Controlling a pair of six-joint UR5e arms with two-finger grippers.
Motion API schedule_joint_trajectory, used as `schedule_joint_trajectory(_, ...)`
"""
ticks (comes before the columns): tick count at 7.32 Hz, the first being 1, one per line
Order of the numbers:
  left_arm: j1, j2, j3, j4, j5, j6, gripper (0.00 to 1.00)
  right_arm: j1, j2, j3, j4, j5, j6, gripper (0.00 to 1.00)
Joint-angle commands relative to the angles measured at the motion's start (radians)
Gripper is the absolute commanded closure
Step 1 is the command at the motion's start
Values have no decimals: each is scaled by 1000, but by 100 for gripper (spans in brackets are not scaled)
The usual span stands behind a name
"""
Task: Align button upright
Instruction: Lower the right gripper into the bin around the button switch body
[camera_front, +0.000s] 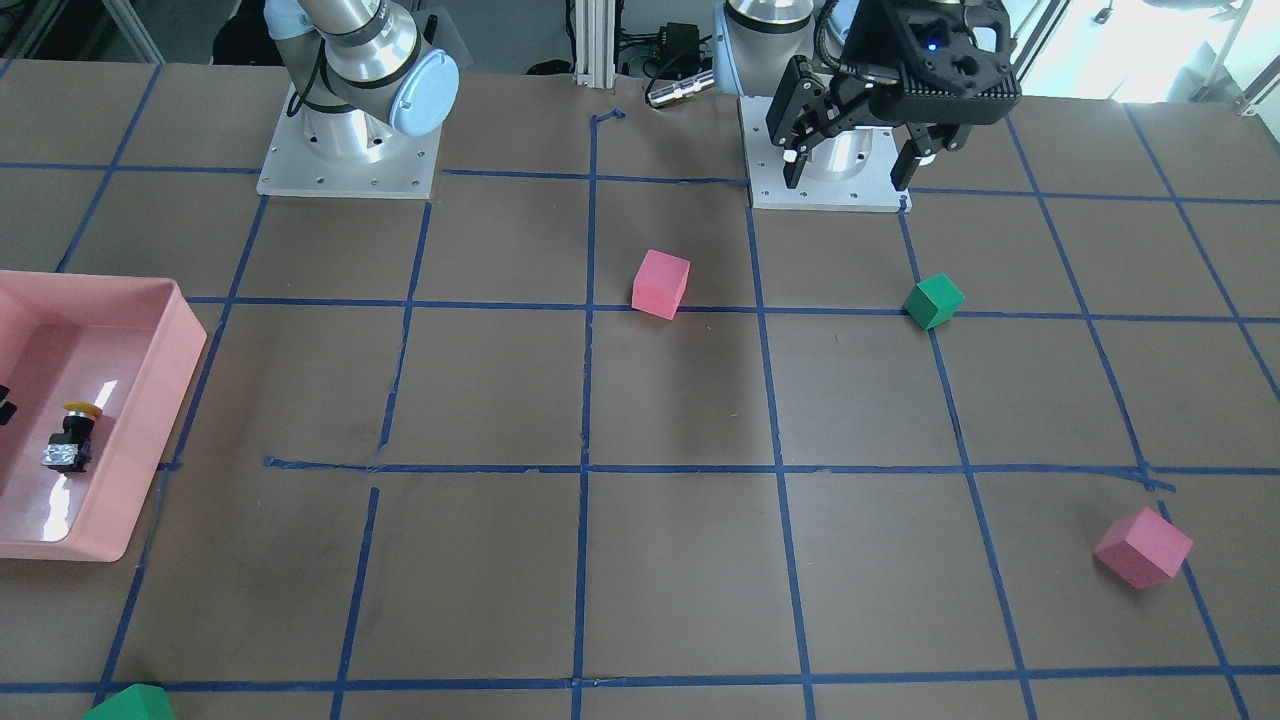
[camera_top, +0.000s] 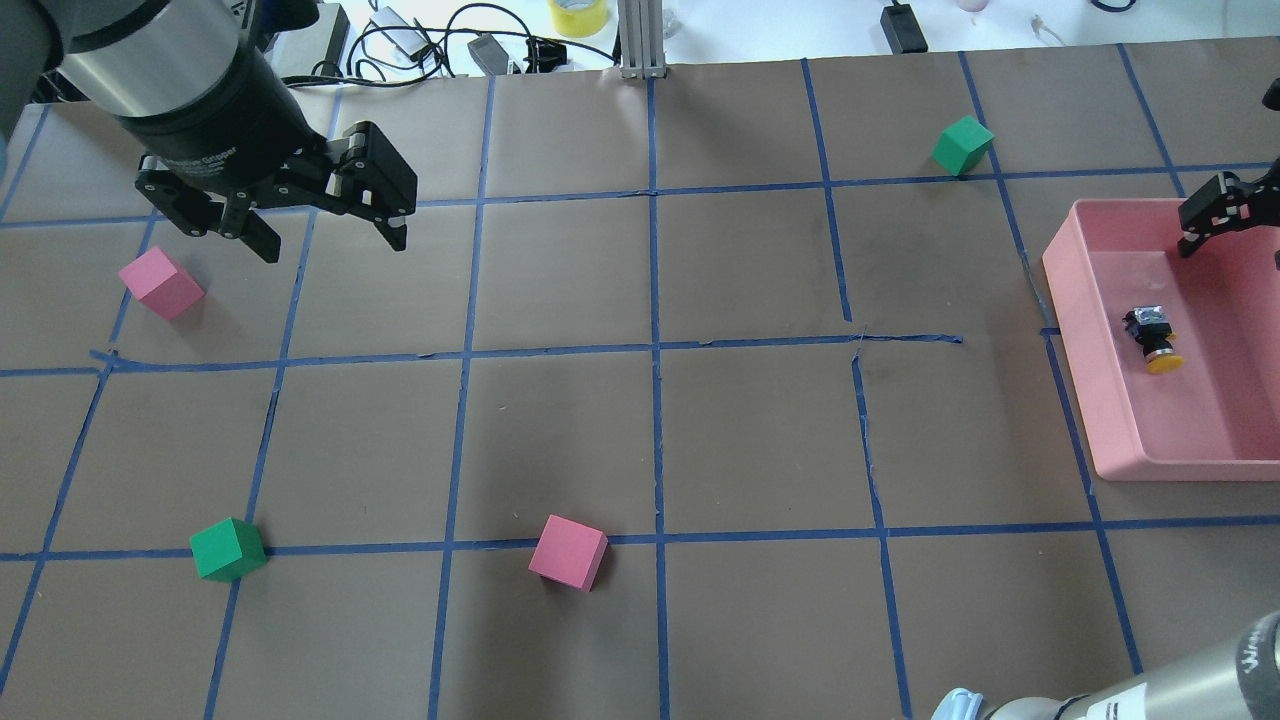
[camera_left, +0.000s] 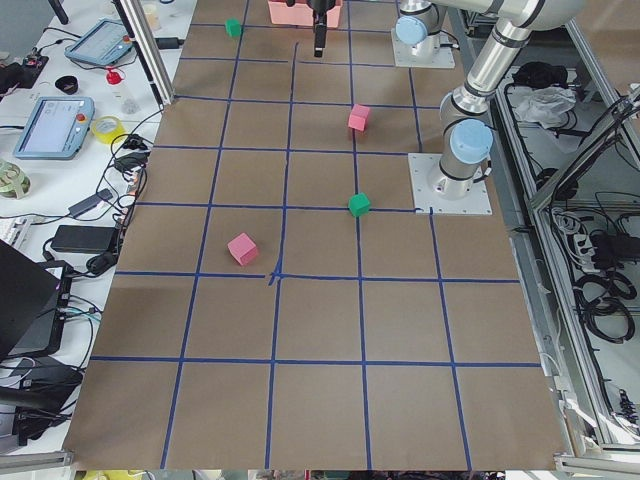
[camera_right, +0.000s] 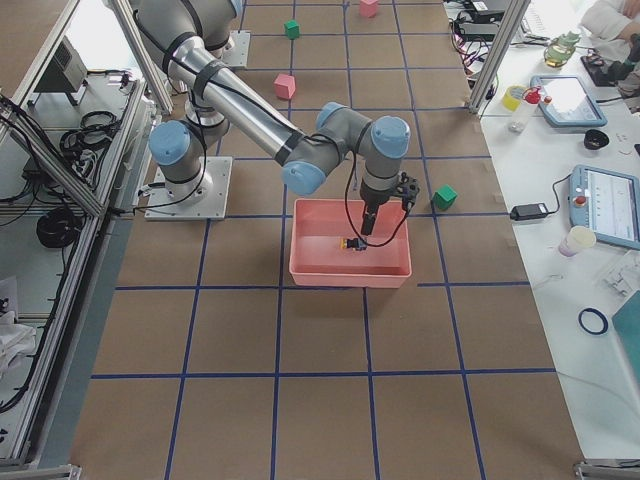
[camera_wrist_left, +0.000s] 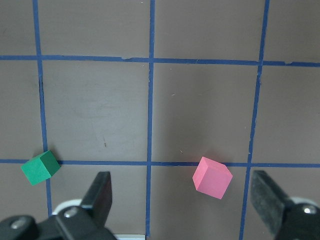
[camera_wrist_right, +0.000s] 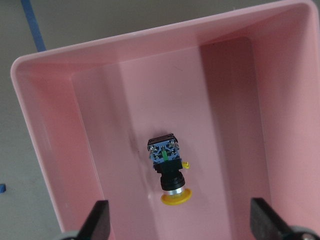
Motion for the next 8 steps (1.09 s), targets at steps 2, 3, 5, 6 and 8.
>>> schedule_joint_trajectory(2,0,0,-3,-1,0,0,0,-2,21,27,-24,8,-12,0)
schedule_joint_trajectory(3,0,0,-4,1,-1,0,0,-2,25,27,-33,6,-18,0)
schedule_joint_trajectory(5,0,-4,-3,2,-3,-2,0,-2,39,27,-51,8,-18,0)
schedule_joint_trajectory(6,0,-7,0,4,-3,-2,0,-2,48,27,-74,8,-18,0)
schedule_joint_trajectory(8,0,-6,2,4,-3,0,0,-2,90,27,-116,12,-43,0)
